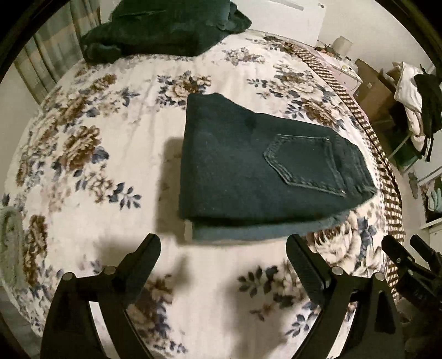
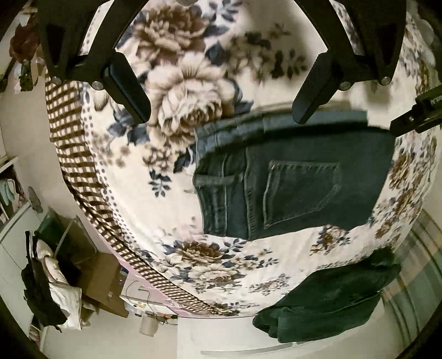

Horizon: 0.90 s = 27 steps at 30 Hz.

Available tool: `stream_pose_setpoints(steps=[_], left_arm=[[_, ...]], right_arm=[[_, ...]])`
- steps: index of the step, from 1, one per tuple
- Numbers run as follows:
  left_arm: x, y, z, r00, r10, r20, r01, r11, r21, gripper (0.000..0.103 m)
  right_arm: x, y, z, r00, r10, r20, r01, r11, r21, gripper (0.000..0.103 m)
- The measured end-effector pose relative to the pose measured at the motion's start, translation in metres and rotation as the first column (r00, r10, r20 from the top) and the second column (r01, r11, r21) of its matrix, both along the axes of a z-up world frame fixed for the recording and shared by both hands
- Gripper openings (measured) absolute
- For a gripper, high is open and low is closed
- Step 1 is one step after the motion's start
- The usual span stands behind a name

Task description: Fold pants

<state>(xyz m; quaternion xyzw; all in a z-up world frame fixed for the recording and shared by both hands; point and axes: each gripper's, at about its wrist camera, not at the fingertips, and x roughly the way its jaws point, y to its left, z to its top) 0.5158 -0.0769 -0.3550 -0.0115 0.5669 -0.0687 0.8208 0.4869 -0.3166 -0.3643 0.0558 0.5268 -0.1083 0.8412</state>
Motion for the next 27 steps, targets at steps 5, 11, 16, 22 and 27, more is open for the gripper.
stream_pose_setpoints(steps=[5, 11, 16, 22, 27], left_arm=[[-0.034, -0.005, 0.036, 0.999, 0.011, 0.047, -0.012, 1.000, 0.007, 0.093], [-0.086, -0.011, 0.093, 0.990, 0.026, 0.136, -0.027, 1.000, 0.004, 0.093], [-0.133, -0.016, 0.142, 0.978, 0.030, 0.207, -0.030, 1.000, -0.003, 0.093], [-0.195, -0.022, 0.201, 0.955, 0.027, 0.295, -0.032, 0.999, 0.013, 0.093], [-0.246, -0.023, 0.247, 0.931, 0.046, 0.362, -0.054, 0.999, 0.010, 0.093]], right_arm=[[-0.047, 0.003, 0.040, 1.000, -0.008, 0.028, 0.009, 1.000, -0.006, 0.103], [-0.105, -0.002, 0.102, 0.995, -0.005, 0.100, 0.007, 1.000, -0.027, 0.103], [-0.154, 0.000, 0.161, 0.986, 0.022, 0.163, -0.014, 0.999, -0.048, 0.103], [-0.219, 0.004, 0.239, 0.965, 0.056, 0.257, -0.043, 0.997, -0.058, 0.103], [-0.274, 0.002, 0.295, 0.947, 0.071, 0.314, -0.057, 0.997, -0.052, 0.103]])
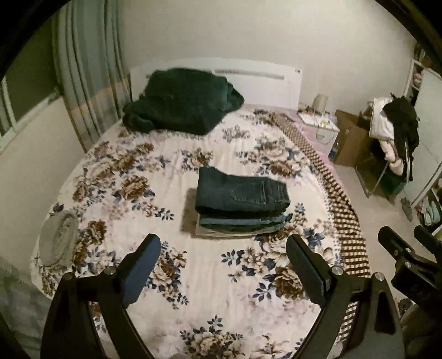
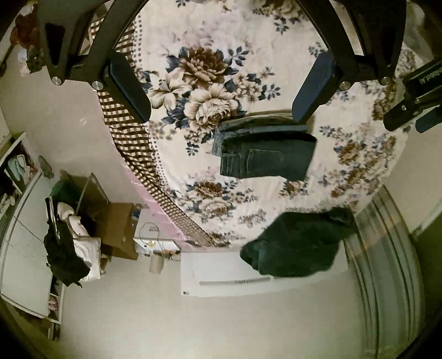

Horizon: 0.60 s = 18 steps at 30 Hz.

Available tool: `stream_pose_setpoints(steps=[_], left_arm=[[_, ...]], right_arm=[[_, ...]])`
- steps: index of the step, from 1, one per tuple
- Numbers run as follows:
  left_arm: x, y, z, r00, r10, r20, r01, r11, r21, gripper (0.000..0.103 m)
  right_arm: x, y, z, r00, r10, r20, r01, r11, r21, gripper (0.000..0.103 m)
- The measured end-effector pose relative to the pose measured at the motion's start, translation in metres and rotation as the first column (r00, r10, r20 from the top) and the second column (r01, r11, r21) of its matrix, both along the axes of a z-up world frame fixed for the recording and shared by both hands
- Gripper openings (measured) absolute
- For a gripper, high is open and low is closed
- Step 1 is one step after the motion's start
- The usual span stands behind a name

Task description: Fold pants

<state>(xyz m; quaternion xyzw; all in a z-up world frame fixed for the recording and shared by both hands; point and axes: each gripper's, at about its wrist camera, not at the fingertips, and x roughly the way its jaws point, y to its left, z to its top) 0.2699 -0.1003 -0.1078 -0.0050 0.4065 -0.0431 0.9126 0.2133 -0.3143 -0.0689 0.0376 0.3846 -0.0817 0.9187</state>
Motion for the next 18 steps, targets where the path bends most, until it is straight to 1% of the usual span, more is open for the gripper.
stream_pose_setpoints(steps=[4, 10, 15, 18], left_arm=[[-0.037, -0.001, 0.032, 0.999, 0.016, 0.049, -0.015, 1.000, -0.010, 0.093], [-0.076, -0.001, 0.063, 0.996, 0.035, 0.086, -0.032, 0.999, -0.027, 0.093], [-0.099, 0.002, 0.079, 0.995, 0.025, 0.095, -0.022, 0.999, -0.027, 0.093], [-0.105, 0.007, 0.083, 0.997, 0.023, 0.078, -0.021, 0.999, -0.024, 0.093]], right_arm=[[-0.047, 0.001, 0.041, 0.999, 0.021, 0.041, -0.021, 1.000, -0.006, 0.103], [-0.103, 0.009, 0.090, 0.996, 0.039, 0.085, -0.037, 0.999, -0.027, 0.103], [-0.129, 0.015, 0.121, 0.994, 0.031, 0.107, -0.027, 0.999, -0.037, 0.103], [-0.136, 0.020, 0.134, 0.995, 0.029, 0.100, -0.026, 0.999, -0.025, 0.103]])
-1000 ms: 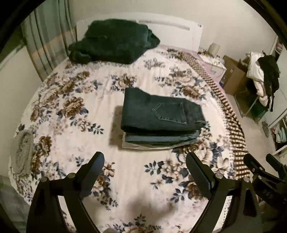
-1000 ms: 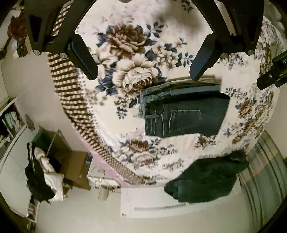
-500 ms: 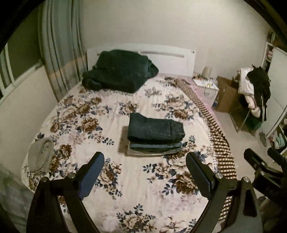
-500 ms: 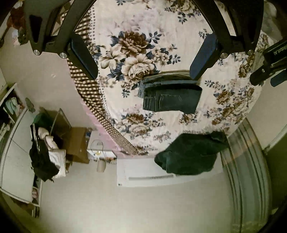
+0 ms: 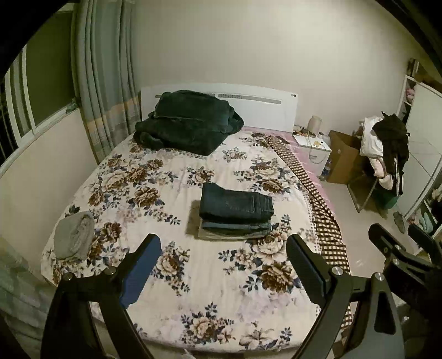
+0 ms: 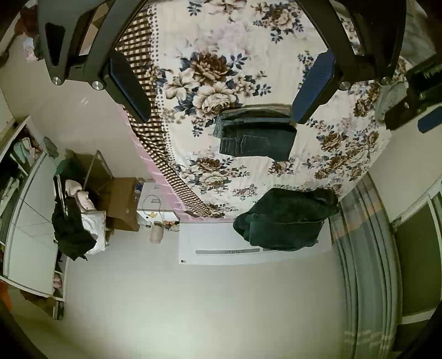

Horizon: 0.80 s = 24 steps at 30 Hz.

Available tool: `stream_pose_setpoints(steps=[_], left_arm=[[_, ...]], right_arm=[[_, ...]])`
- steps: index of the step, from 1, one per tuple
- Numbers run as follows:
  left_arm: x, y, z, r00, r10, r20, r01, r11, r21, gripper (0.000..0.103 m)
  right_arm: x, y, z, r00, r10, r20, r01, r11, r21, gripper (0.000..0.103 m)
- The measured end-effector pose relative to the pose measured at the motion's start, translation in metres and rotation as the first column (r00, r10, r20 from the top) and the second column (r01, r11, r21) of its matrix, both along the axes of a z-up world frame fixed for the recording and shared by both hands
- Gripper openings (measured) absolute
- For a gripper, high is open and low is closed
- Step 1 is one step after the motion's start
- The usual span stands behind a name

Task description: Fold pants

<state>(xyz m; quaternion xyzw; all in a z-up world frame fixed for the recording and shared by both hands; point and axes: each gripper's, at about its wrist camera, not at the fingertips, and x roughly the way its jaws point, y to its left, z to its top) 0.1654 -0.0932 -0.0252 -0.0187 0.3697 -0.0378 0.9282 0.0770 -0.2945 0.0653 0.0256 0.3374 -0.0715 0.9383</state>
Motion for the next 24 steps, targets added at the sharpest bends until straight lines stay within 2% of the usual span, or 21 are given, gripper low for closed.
stream_pose_setpoints(steps=[4, 6, 24], left_arm=[[-0.004, 0.003, 0.002, 1.000, -0.006, -0.008, 0.007, 1.000, 0.020, 0.094], [-0.004, 0.006, 0.002, 1.000, -0.006, -0.015, 0.006, 1.000, 0.022, 0.102], [-0.006, 0.020, 0.007, 0.999, 0.035, 0.011, -0.035, 0.999, 0.036, 0.102]], right_arm=[[-0.008, 0.010, 0.012, 1.000, 0.004, -0.004, -0.004, 1.000, -0.004, 0.103], [-0.009, 0.015, 0.013, 1.000, 0.009, -0.009, -0.009, 1.000, -0.004, 0.103], [-0.003, 0.027, 0.019, 1.000, 0.019, -0.017, -0.019, 1.000, -0.001, 0.103]])
